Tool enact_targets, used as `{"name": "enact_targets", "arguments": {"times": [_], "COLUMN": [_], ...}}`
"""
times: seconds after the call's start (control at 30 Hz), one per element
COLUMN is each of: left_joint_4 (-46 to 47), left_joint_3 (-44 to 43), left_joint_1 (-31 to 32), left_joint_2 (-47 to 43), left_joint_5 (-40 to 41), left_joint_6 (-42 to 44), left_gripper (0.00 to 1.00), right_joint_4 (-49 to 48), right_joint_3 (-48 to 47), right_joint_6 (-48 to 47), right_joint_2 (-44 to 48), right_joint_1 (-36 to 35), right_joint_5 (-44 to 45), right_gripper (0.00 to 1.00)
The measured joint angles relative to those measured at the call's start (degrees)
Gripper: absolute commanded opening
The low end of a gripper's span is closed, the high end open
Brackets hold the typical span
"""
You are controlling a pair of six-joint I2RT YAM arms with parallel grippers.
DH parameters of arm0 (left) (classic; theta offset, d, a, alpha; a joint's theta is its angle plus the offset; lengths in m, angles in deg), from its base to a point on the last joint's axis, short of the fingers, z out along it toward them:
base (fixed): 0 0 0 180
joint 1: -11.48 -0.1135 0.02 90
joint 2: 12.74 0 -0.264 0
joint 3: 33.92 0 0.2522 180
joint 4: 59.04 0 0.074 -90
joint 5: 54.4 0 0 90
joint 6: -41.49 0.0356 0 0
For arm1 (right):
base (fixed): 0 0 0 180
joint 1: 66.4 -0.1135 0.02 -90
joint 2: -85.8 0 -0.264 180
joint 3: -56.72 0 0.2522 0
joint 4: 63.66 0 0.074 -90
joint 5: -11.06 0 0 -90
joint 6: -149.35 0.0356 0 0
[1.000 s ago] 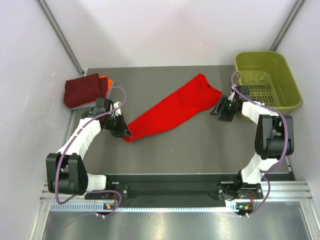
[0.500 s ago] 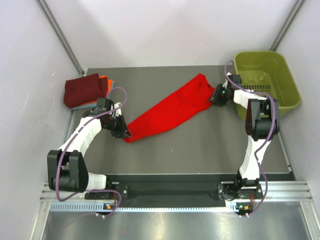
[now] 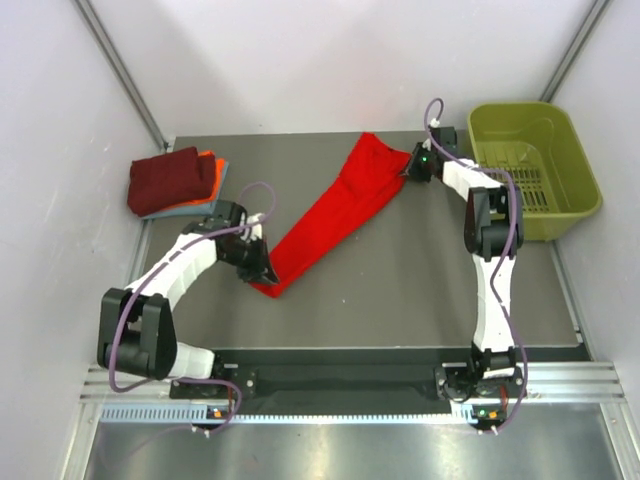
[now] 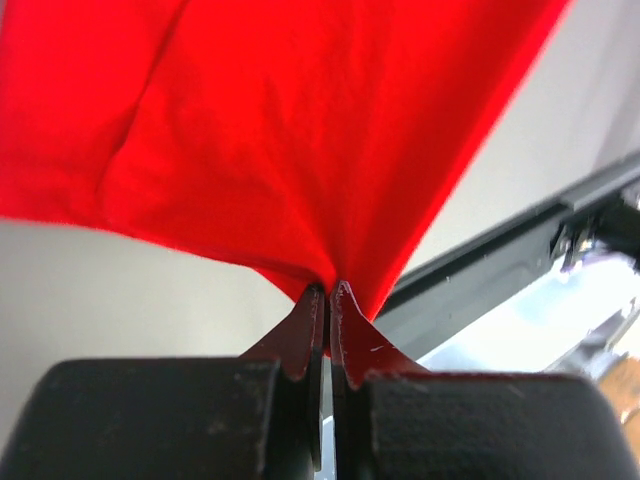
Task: Fold and stack the t-shirts
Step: Fold the tshirt
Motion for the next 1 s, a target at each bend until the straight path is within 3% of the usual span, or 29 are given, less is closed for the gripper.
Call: {"name": "enact_targets", "arguments": {"times": [0.3, 0.63, 1.0], "left_joint_4": [2.0, 2.0, 0.8], "left_joint_3": [-5.0, -19.9, -34.2], "left_joint_1": [13.4, 27.8, 38.1], "left_joint_2": [9.8, 19.8, 31.4], "left_joint_5": [-2.0, 0.4, 5.4], "left_joint_6": [0.0, 2.9, 9.0], "left_gripper": [0.00, 0.00, 0.00], "right_joint_4": [-1.8, -4.9, -7.8], "right_joint_3": [-12.0, -16.6, -20.0], "right_joint_6": [1.7, 3.3, 4.3], "right_joint_2": [-8.3, -12.1, -14.9], "right_joint_1": [-1.3, -1.7, -1.0], "right_joint_5": [0.0, 0.3, 1.0], "right_gripper": [0.15, 0.17, 0.20]}}
